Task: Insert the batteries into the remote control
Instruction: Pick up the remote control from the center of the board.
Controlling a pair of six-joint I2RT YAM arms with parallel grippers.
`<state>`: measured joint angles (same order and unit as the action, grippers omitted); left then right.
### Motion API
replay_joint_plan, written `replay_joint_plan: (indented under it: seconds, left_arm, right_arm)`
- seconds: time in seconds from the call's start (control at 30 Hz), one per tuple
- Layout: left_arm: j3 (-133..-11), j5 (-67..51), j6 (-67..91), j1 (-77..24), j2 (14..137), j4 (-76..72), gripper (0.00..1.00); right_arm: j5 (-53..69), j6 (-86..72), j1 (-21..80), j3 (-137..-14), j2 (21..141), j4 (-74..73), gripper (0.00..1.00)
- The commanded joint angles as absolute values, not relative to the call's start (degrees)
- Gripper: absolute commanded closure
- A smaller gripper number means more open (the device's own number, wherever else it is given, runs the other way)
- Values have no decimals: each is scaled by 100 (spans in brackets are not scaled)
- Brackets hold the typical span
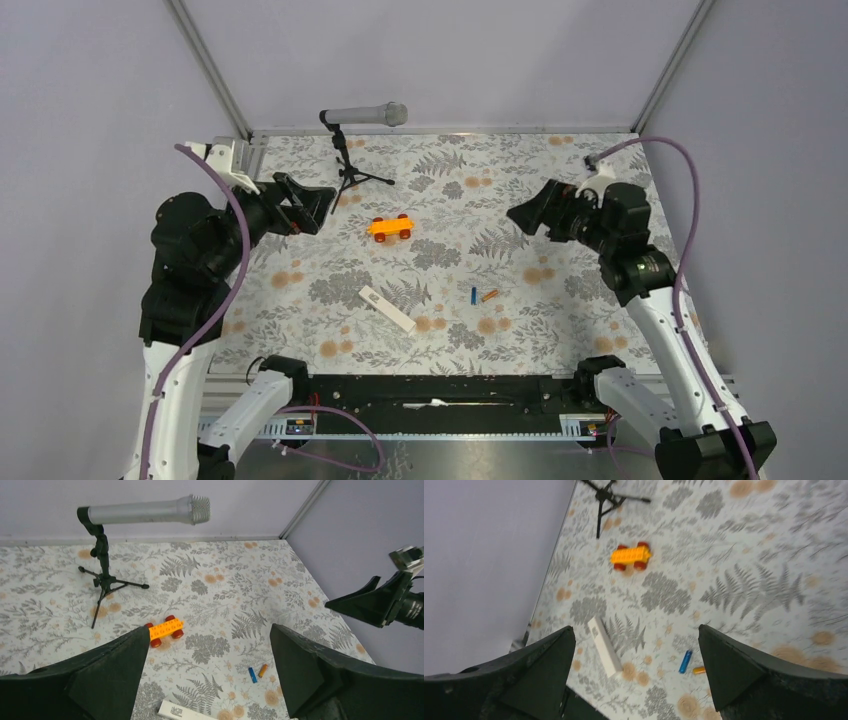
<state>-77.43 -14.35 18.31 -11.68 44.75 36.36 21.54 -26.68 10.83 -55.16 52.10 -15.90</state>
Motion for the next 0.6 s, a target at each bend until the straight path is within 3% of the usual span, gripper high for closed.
replay_joint_plan:
  seconds: [0.0,0.23,0.57]
  left_arm:
    - [-7567,-1502,1998,-1178,4361,3334,1]
    - [-7704,-1476,1953,-1178,4285,3384,1]
    - [-8073,-153,1841,-1228,4142,3737,1]
  right_arm:
    - [2725,-3164,1703,-4993,5076,-901,0]
    - [1877,-3524,3423,-4303,5717,-85,0]
    - [-398,-2582,5793,-5566,8268,-371,3]
